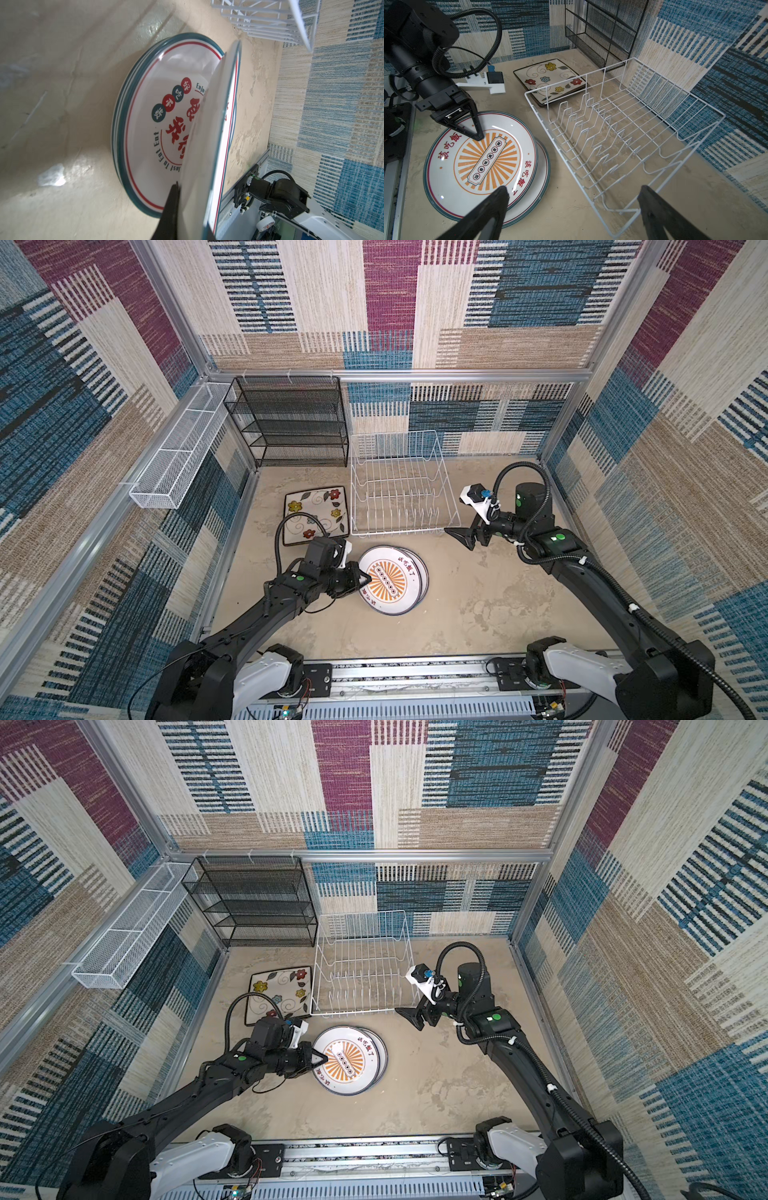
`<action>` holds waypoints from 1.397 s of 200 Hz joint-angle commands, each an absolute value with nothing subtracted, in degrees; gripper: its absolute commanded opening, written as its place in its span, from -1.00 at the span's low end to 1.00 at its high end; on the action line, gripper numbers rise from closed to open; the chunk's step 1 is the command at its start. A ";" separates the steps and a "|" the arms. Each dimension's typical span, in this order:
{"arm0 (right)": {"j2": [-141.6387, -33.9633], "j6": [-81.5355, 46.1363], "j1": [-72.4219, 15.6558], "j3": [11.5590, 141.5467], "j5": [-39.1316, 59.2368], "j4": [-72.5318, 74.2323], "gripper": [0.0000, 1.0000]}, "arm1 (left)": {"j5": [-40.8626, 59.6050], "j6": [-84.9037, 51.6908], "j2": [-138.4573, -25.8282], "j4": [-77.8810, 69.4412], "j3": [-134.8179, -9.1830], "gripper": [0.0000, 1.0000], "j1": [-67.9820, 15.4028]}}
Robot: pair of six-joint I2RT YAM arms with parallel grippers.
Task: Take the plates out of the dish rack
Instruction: 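Carry the sunburst plate toward the robot over the green-rimmed plate stack with left, then lower the plate flat onto the stack and open the left gripper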
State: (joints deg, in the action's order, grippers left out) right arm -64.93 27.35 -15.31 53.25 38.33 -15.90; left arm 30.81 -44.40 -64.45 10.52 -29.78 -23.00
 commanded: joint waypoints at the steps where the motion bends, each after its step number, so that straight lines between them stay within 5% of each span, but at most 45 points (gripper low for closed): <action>1: -65.48 25.81 -15.40 53.81 37.82 -14.59 0.99 | 32.70 -46.75 -66.19 3.99 -29.66 -1.00 -22.94; 107: -66.45 24.69 -15.74 54.23 36.70 -14.92 0.99 | 30.92 -42.57 -72.11 14.44 -35.16 -0.64 -22.87; 146: -66.93 25.34 -15.75 54.47 36.82 -14.83 0.99 | 30.33 -40.82 -72.90 18.26 -37.64 -0.06 -22.93; 180: -66.94 25.37 -15.75 55.57 35.99 -15.11 0.99 | 27.03 -35.64 -74.47 27.10 -42.39 0.20 -22.83; 279: -67.46 23.77 -15.81 55.13 34.45 -15.08 0.99 | 23.44 -31.29 -77.13 36.50 -48.33 0.15 -22.80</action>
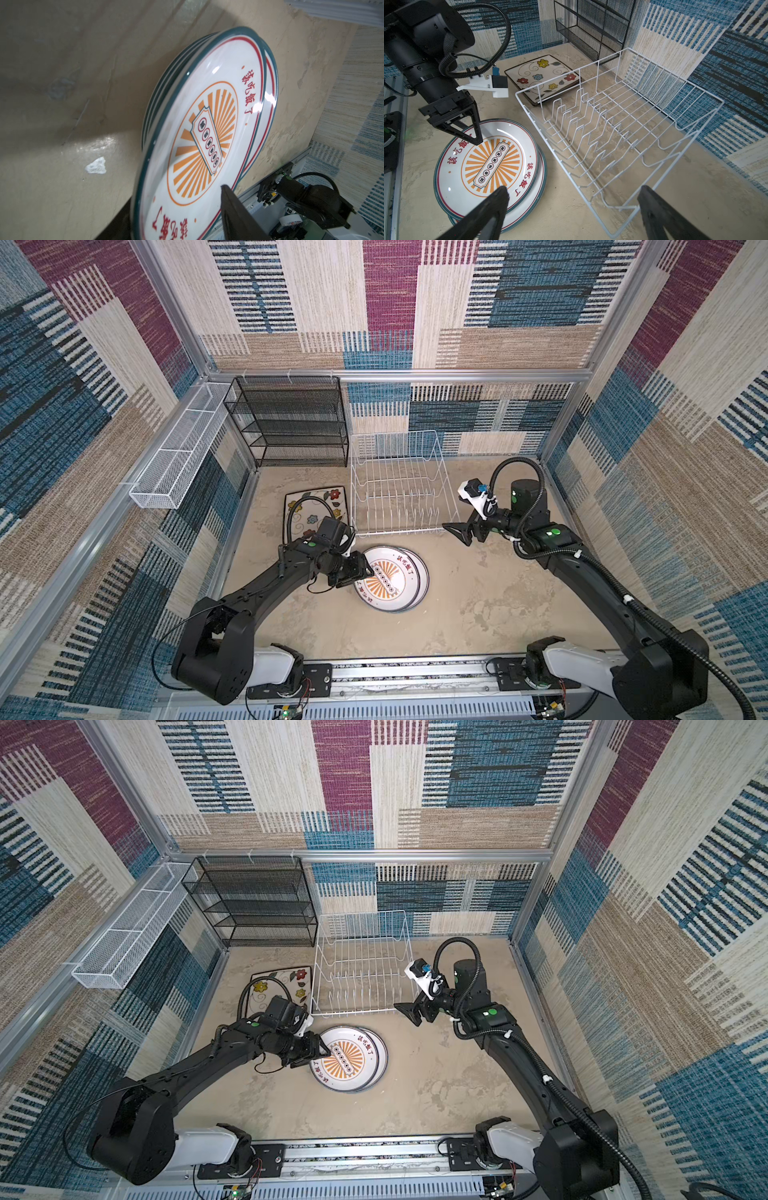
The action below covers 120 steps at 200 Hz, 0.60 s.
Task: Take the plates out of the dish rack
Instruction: 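Lower the plate flat onto the stack and open the left gripper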
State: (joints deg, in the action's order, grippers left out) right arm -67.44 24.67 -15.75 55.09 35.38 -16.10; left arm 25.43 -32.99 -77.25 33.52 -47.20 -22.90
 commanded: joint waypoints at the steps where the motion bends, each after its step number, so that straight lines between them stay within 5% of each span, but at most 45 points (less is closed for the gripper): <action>1: -67.49 23.74 -15.82 55.11 34.43 -15.06 0.99 | 23.41 -31.25 -77.19 36.58 -48.38 0.15 -22.83; 120: -67.22 23.73 -15.90 54.06 34.17 -13.99 0.99 | 24.45 -30.04 -81.49 36.80 -51.93 -0.08 -22.90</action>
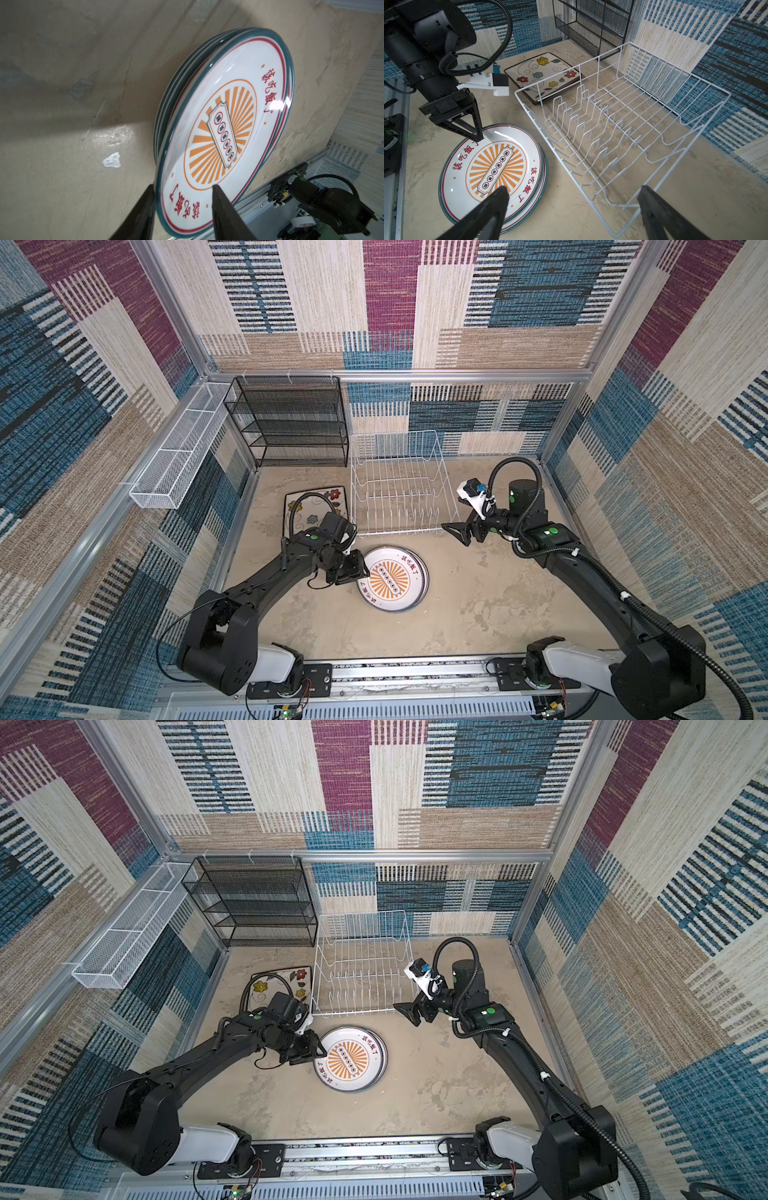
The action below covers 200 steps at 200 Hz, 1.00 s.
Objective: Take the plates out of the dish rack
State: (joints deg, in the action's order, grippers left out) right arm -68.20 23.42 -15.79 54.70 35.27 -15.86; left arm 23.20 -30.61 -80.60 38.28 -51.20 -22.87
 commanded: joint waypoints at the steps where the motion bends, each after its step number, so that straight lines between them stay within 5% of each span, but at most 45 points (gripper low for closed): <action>1: -67.14 23.73 -15.86 54.01 34.13 -13.98 0.99 | 24.49 -30.01 -81.53 36.72 -51.94 -0.08 -22.87; 108: -65.49 22.44 -15.86 52.21 31.40 -9.26 0.99 | 20.28 -28.78 -76.89 40.92 -56.38 0.09 -22.93; 176: -58.36 15.57 -15.75 45.10 11.97 8.00 0.98 | 2.66 -23.53 -64.92 40.00 -64.04 0.62 -22.93; 185: -57.32 14.53 -15.66 43.85 8.42 10.37 0.99 | 0.09 -21.88 -62.88 38.00 -63.42 0.96 -22.90; 200: -55.79 13.83 -15.27 41.98 3.64 13.18 0.99 | -5.99 -20.22 -59.59 34.31 -61.84 0.99 -22.83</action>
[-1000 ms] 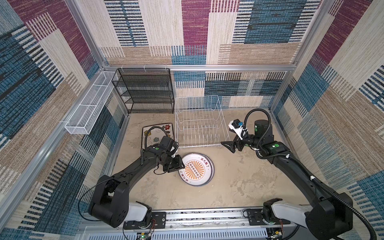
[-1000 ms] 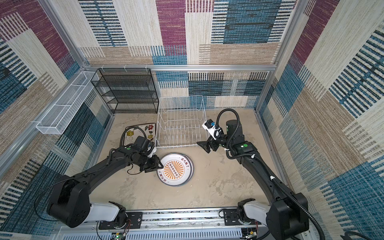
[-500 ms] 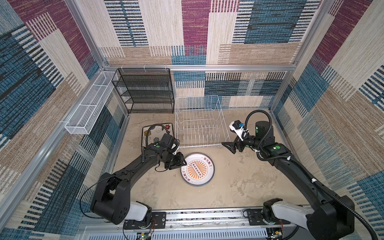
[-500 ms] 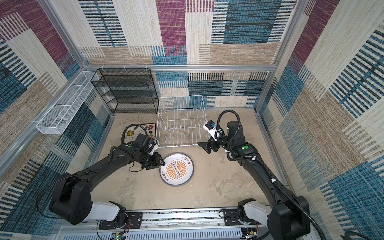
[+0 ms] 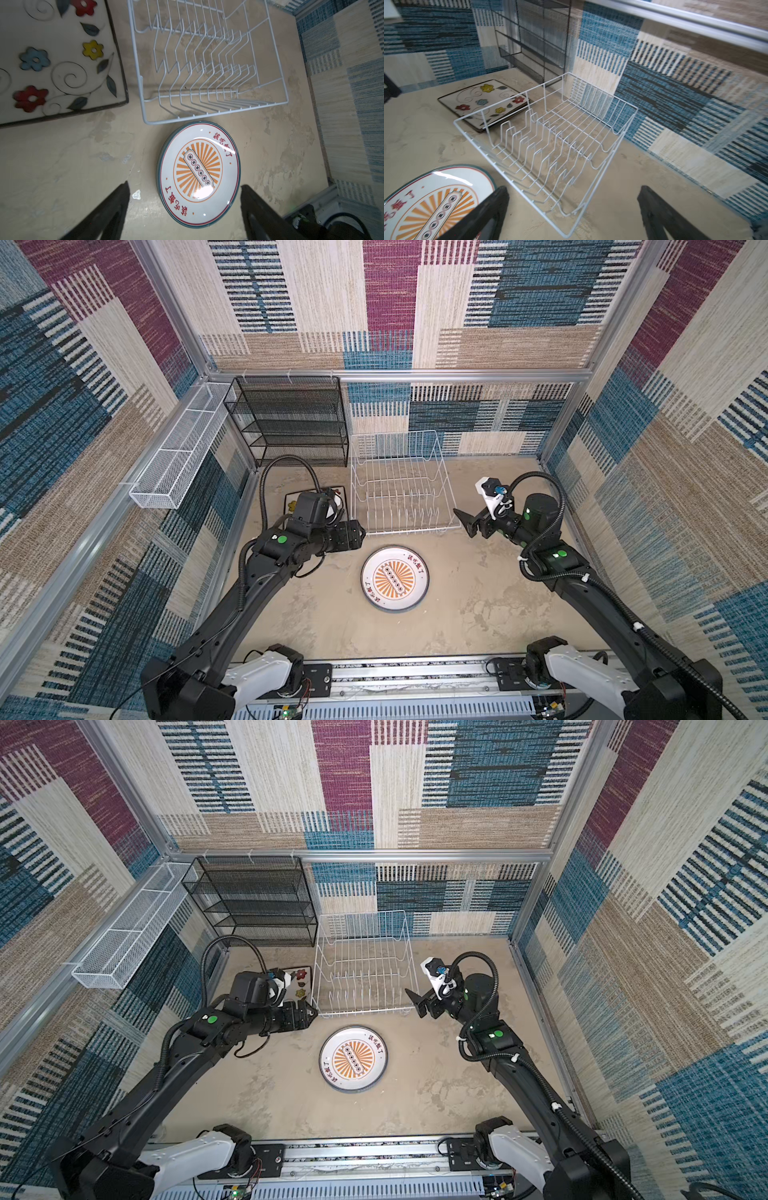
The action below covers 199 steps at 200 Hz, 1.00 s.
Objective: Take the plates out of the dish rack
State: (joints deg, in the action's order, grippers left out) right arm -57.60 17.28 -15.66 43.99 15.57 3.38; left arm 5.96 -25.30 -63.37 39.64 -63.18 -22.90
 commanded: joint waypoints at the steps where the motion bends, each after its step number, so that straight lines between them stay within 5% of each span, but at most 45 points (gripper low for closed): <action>1: -55.67 13.69 -15.19 41.91 3.36 13.36 0.99 | -6.56 -20.13 -59.46 34.07 -61.72 0.99 -22.84; 58: -50.59 2.17 -7.08 32.52 -4.30 22.98 0.99 | -31.58 -7.67 -47.58 7.27 -43.23 0.99 -22.70; 89: -49.34 -3.95 -3.78 24.66 -8.85 29.40 0.99 | -34.82 1.54 -45.91 -9.17 -31.48 0.99 -22.38; 199: -61.41 -5.66 -1.94 8.56 -15.92 56.19 0.99 | -35.14 2.64 -59.91 -29.21 -19.52 0.99 -16.13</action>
State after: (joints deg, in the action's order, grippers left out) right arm -59.81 -5.89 -1.91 8.49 -12.78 46.50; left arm -36.05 2.17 -59.16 -19.44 -21.47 -17.82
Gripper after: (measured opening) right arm 0.993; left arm 0.996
